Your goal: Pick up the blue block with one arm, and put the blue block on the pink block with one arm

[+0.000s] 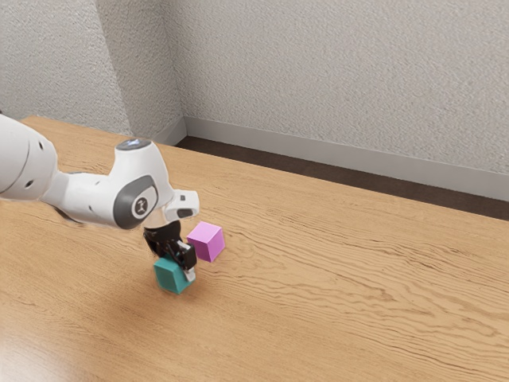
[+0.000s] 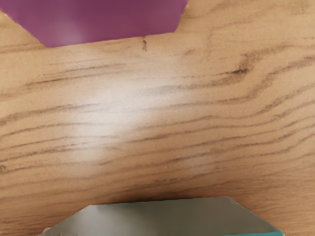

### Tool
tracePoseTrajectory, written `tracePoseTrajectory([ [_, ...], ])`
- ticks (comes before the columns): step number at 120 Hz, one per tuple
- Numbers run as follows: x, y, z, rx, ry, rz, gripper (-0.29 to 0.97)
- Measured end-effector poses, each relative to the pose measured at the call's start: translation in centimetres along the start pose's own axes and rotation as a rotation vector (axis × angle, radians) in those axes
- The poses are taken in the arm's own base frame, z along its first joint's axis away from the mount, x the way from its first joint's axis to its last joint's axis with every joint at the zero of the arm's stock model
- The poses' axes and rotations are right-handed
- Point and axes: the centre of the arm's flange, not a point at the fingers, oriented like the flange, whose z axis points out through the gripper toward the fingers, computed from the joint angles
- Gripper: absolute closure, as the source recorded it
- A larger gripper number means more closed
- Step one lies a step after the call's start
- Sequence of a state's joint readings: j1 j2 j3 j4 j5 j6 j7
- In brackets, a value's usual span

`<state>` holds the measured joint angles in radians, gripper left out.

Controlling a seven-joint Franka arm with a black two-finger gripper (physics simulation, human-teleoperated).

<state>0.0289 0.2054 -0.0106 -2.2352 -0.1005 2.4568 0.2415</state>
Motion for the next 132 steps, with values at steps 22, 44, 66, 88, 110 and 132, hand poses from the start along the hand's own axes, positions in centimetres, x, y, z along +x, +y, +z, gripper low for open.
tracePoseTrajectory([
  [22,5.9,0.2,-6.9,0.055,0.125,0.058,0.3],
  [44,10.5,-0.1,-7.7,0.076,0.136,0.089,0.29],
  [66,11.7,-1.4,-6.0,0.08,0.094,0.086,0.3],
  [88,11.7,-2.8,-5.3,0.051,0.077,0.037,0.32],
  [110,11.3,-3.0,-4.3,0.019,0.053,-0.013,0.35],
  [132,11.1,-2.8,-4.1,0.001,0.044,-0.038,0.2],
])
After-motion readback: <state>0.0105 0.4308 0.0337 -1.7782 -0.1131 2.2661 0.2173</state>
